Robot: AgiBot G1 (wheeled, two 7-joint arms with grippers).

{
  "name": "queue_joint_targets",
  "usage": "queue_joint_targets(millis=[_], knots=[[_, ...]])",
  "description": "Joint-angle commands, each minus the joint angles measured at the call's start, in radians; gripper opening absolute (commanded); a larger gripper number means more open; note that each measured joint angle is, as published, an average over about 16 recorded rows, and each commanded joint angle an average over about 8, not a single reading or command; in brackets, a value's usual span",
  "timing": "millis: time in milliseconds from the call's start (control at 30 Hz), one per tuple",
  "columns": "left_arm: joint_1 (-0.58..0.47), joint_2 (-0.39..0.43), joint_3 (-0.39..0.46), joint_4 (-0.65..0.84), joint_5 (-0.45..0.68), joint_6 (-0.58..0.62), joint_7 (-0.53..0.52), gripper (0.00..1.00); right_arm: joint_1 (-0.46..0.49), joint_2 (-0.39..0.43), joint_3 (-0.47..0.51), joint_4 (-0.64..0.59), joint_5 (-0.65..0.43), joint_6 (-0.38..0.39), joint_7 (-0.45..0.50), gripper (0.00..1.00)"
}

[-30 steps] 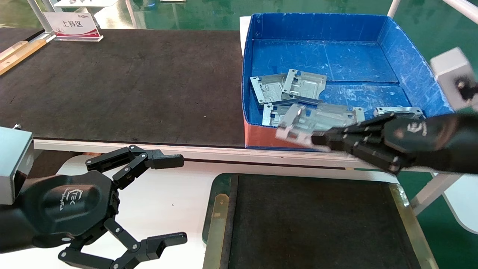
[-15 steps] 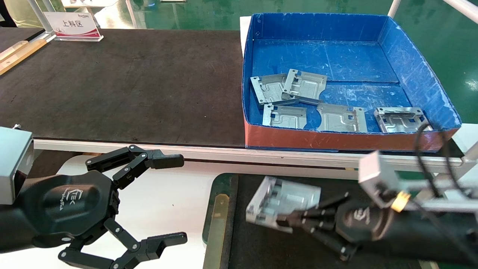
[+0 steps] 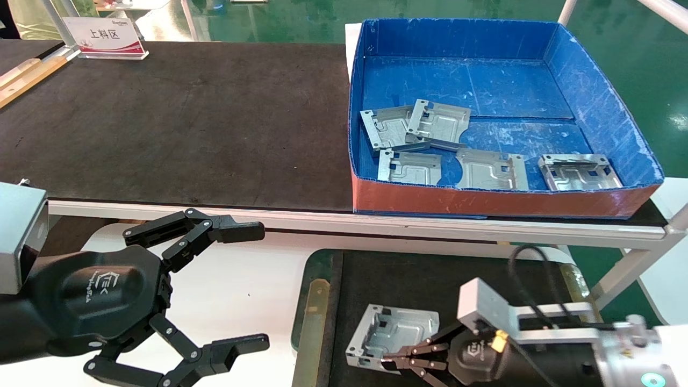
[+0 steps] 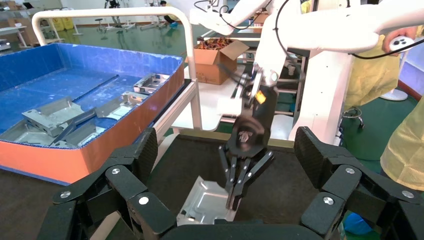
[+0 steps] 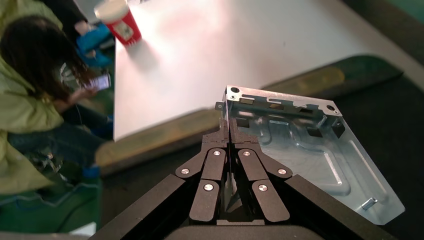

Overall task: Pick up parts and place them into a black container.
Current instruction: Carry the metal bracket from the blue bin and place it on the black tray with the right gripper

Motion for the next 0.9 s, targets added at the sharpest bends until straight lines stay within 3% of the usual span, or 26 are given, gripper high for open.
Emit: queue_joint_targets(millis=[33, 500, 900], knots=[[0.000, 0.000, 0.000, 0.000, 0.000, 0.000, 0.000, 1.00, 0.004, -0.026, -0.015, -0.039, -0.026, -0.006, -0.030, 0.00], [0.000, 0.000, 0.000, 0.000, 0.000, 0.000, 0.000, 1.00, 0.147, -0.234, -0.074, -0.460, -0.145, -0.059, -0.330, 0.00], [0.000, 0.000, 0.000, 0.000, 0.000, 0.000, 0.000, 1.00, 0.258, -0.360, -0.108, -0.713, -0.213, -0.071, -0.562, 0.00]])
